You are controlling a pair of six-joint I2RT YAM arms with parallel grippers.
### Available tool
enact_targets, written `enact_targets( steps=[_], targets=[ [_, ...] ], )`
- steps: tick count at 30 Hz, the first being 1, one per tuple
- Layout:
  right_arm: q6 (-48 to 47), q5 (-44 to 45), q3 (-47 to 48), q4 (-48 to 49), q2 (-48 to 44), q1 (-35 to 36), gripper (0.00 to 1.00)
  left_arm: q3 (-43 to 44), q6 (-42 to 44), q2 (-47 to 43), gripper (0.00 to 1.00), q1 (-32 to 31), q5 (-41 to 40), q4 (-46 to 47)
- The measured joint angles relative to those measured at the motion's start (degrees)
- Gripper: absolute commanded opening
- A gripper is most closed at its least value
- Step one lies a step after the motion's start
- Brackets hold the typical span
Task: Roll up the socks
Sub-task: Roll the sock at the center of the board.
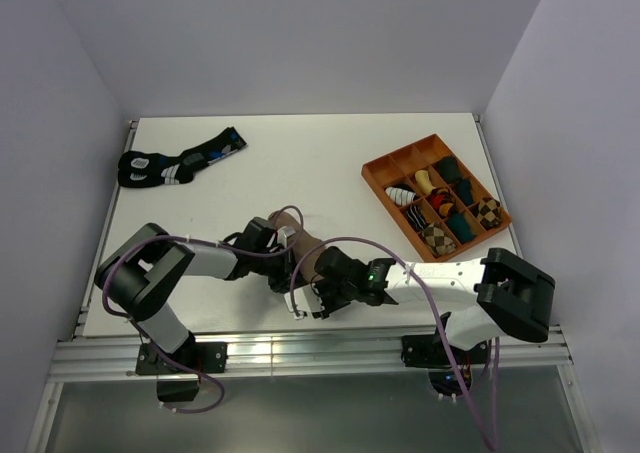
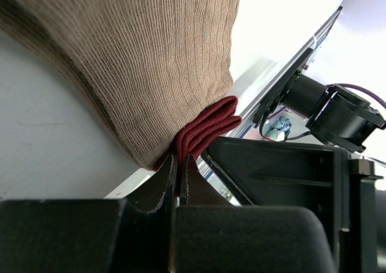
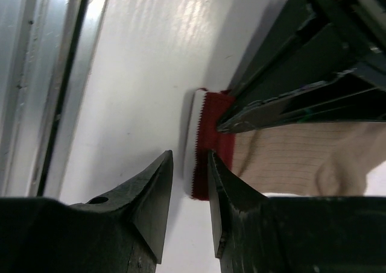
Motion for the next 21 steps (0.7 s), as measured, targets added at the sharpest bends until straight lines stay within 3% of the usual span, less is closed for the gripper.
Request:
enact_targets(
  steps=[21],
  targets=[
    [-1.3, 2.1, 2.3, 1.4, 4.9, 0.0, 0.32, 0.0, 0.2, 0.0, 0.01, 0.4, 1.1, 0.0]
  ],
)
